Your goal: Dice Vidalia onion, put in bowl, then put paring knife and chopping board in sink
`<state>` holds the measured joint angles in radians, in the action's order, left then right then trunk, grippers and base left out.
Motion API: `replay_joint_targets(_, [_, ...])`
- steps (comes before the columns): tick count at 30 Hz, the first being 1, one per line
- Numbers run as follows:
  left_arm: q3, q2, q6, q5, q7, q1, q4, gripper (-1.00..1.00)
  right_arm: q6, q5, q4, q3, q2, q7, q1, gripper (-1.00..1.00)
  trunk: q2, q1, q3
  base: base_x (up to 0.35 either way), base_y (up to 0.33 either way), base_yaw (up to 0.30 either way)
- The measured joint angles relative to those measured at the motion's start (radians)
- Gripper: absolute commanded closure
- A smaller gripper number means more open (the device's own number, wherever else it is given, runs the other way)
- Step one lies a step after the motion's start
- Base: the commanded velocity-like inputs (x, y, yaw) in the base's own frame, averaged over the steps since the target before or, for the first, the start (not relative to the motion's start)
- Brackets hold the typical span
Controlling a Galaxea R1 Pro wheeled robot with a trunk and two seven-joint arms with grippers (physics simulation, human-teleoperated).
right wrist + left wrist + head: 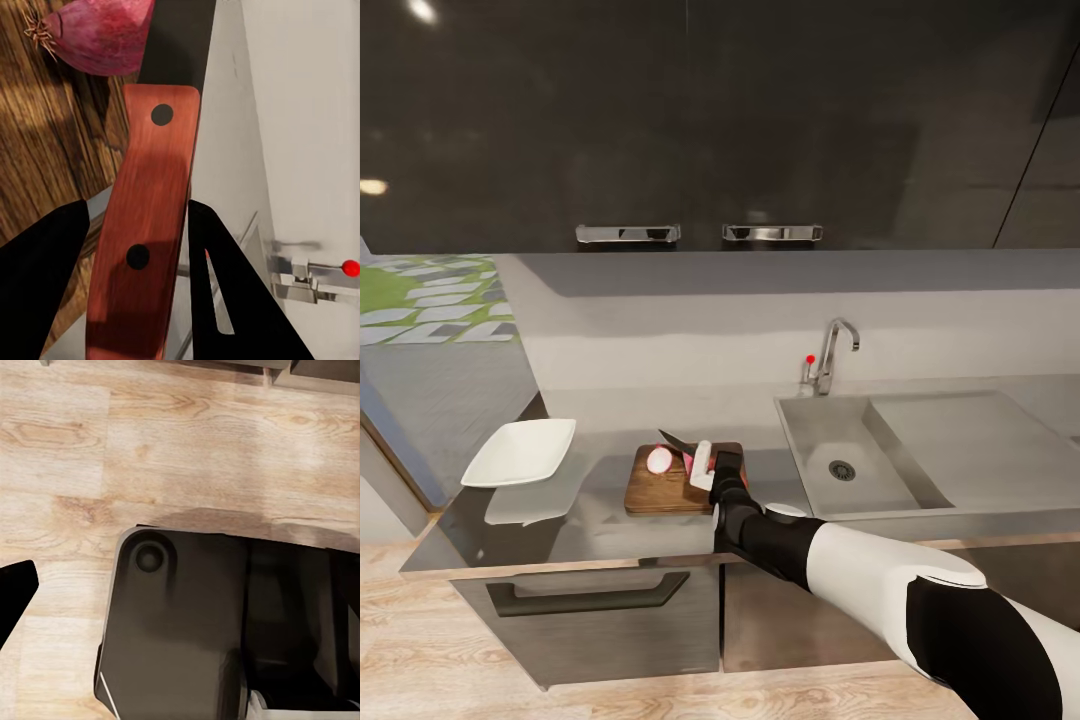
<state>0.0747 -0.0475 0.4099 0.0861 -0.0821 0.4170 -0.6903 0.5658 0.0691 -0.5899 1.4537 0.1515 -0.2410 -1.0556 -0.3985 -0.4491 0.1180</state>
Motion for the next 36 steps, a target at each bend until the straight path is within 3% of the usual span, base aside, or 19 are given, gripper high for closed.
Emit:
replay_joint_targets(24, [0.000, 0.000, 0.000, 0.000, 0.000, 0.000, 0.000, -1.00, 0.000, -0.002, 0.000, 0.000, 0.001, 0.019, 0.000, 1.00, 0.000, 0.000, 0.000, 0.000, 0.000, 0.000])
replay_joint_targets(25, [0.000, 0.000, 0.000, 0.000, 0.000, 0.000, 0.000, -1.00, -0.006, 0.043, 0.002, 0.002, 0.000, 0.043, 0.001, 1.00, 0.001, 0.000, 0.000, 0.000, 0.000, 0.000])
replay_joint_targets(36, [0.000, 0.000, 0.000, 0.000, 0.000, 0.000, 0.000, -1.00, -0.006, 0.043, 0.002, 0.002, 0.003, 0.044, 0.001, 1.00, 0.001, 0.000, 0.000, 0.000, 0.000, 0.000])
